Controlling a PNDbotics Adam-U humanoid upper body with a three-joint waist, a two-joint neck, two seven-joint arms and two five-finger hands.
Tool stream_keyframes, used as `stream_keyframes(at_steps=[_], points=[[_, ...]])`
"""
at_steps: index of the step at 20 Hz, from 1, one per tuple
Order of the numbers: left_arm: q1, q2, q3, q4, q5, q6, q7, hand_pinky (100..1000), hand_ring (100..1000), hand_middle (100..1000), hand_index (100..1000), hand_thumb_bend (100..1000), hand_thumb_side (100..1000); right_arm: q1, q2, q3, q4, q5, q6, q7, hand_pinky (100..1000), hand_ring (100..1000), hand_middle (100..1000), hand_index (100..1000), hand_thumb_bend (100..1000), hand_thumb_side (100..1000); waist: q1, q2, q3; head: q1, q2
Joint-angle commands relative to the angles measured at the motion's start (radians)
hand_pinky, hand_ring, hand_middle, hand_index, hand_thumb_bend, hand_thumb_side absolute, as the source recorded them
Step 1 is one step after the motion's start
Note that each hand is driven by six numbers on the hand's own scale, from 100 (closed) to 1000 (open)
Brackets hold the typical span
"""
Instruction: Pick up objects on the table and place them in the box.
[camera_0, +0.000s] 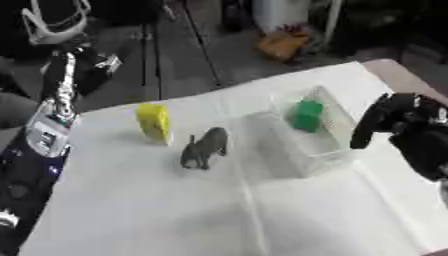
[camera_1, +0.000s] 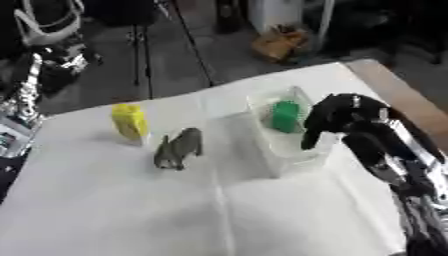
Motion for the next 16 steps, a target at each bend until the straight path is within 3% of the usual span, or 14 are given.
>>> stream_keyframes(at_steps=[1,16], points=[[-0.014,0.021,0.0,-0.024,0.022,-0.01,0.013,467,538,618,762,831,816,-0.005,-0.01,-0.008,-0.013,-0.004,-0.005,0.001,514,524,622,797,327,605,-0.022,0.002,0.003,-0.002,-0.007],[-0.013,0.024,-0.006,-0.022,0.045,-0.016,0.009,471,540,616,762,862,779,-0.006,-0.01,-0.008,-0.013,-0.005,-0.007,0.003,516,523,623,797,326,605,-0.025,0.002,0.009,-0.002,-0.008]])
